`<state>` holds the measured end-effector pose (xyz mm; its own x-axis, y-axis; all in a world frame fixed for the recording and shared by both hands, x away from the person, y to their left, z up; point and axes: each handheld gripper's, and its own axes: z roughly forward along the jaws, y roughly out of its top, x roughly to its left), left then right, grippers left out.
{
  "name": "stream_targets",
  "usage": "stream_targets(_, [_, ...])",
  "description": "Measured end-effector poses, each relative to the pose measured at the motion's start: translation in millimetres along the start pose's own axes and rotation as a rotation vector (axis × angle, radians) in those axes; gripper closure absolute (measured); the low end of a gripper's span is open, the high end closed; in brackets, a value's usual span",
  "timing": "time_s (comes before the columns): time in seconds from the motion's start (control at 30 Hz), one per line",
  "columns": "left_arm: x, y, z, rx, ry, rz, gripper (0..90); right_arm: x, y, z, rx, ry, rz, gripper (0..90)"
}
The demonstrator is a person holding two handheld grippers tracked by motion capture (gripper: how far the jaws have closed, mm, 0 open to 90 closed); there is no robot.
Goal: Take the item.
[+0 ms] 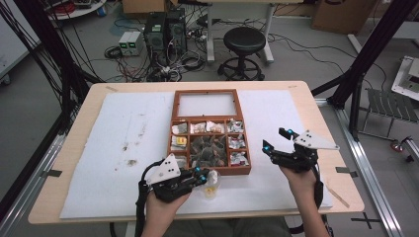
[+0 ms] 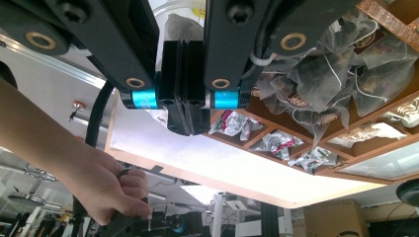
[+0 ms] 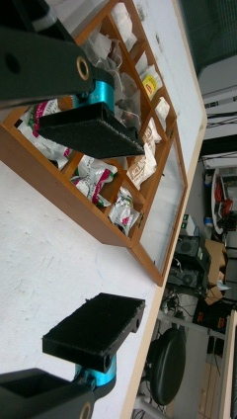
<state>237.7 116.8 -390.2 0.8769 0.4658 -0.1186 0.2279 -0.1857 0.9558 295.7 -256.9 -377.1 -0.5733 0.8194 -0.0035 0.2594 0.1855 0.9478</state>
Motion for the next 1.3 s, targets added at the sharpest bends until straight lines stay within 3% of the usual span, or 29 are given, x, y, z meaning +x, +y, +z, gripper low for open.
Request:
stream_targets(0.43, [-0.3, -5.2, 6.1, 0.011, -0.010, 0.008, 88.0, -0.4, -0.5, 0.1, 0.001, 0.002, 0.002, 26.4])
stream_targets(0.6, [1.1, -4.8, 6.4, 0.009, 0.011, -0.001, 70.3, -0.7, -0.5, 0.0, -0.003, 0.004, 0.000, 26.3])
stream_targets(0.7, [3.7, -2.6, 4.0, 0.009, 0.036, -0.016, 54.3, -0.6, -0.6, 0.0, -0.002, 0.004, -0.002, 26.4])
stream_targets(0.83, [8.2, 0.3, -5.2, -0.015, 0.071, -0.015, 44.8, -1.1, -1.1, -0.2, 0.001, 0.002, 0.000, 26.4])
stream_targets(1.17, [20.3, 2.2, -30.1, -0.065, 0.163, 0.000, 34.9, -3.9, -2.4, -2.9, 0.002, -0.005, 0.005, 26.4])
stream_targets(1.3, [26.6, 0.3, -42.1, -0.074, 0.228, 0.007, 32.6, -4.1, -3.4, -2.1, 0.008, -0.006, 0.009, 26.4])
